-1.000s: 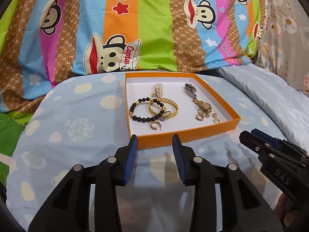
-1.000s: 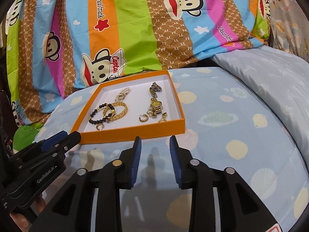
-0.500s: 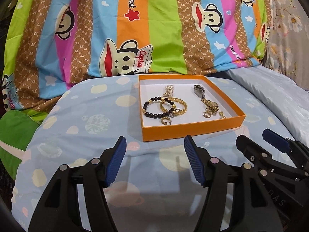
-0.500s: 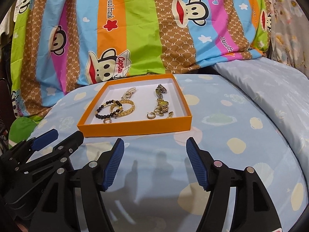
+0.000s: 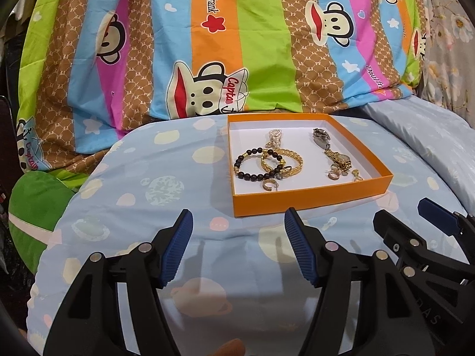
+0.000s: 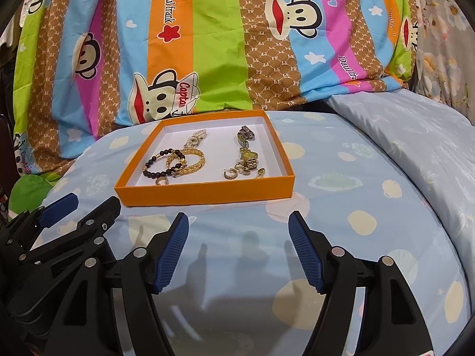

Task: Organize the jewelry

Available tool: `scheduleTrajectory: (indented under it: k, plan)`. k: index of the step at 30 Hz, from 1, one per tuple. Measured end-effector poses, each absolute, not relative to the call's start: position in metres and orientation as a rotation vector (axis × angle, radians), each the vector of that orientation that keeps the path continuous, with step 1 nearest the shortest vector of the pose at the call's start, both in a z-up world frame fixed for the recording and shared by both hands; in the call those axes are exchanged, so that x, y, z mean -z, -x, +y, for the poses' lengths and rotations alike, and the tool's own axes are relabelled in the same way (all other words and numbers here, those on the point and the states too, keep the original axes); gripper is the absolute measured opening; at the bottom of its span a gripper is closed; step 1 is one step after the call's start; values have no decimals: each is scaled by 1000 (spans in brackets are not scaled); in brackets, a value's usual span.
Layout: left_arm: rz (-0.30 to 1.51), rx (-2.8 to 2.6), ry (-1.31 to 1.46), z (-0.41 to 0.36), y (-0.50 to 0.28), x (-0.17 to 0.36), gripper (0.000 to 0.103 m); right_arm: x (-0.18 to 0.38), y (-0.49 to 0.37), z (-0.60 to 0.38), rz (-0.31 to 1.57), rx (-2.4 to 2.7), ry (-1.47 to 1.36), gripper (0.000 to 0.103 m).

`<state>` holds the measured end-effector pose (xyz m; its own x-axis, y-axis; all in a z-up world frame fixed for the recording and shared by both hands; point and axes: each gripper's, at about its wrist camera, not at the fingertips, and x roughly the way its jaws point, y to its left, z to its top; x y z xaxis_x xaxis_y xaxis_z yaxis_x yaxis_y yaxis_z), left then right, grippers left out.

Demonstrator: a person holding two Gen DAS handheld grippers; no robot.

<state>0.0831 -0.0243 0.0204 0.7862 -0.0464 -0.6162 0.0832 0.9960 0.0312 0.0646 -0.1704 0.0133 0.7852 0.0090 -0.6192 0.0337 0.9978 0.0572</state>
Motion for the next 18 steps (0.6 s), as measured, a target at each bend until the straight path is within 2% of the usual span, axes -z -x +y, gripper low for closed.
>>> scheduleTrajectory:
  k: [18]
  plan:
    - [671,75,-53,-22,-85,-21,62,-13,-64,-171,667,14,-67,69]
